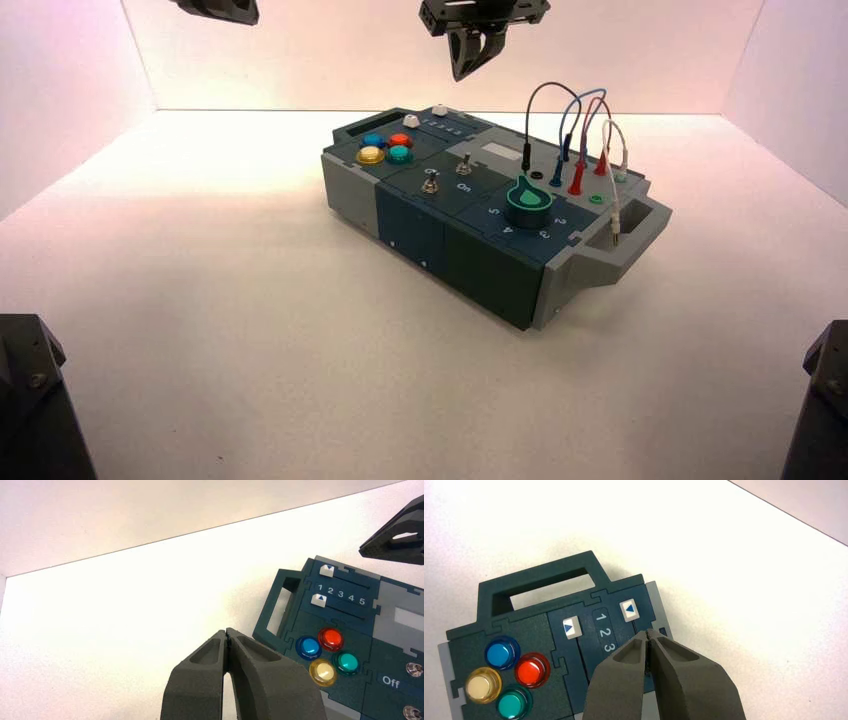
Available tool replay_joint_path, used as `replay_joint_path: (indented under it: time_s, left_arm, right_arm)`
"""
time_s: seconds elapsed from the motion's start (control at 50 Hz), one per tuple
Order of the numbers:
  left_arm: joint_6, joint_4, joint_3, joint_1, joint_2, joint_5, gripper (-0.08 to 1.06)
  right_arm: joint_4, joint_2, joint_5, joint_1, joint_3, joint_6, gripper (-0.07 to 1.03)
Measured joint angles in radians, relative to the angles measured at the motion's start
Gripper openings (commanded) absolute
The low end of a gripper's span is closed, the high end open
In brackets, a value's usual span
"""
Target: Move the top slider to position 1.
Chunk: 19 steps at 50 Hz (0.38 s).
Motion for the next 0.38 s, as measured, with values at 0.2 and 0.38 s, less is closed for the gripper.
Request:
replay_joint_path:
  time_s: [0.2,0.38]
  left_arm:
    - [0.002,0.000,-0.005,-0.002,0.000,0.000,-0.03]
    - [0.002,0.000,-0.005,0.000,0.002,-0.002,-0.03]
  right_arm:
    - [0.005,0.002,0.003,0.000,0.000,0.000,-0.02]
    - [0.017,0.002,0.008,0.000,0.008,0.000,-0.02]
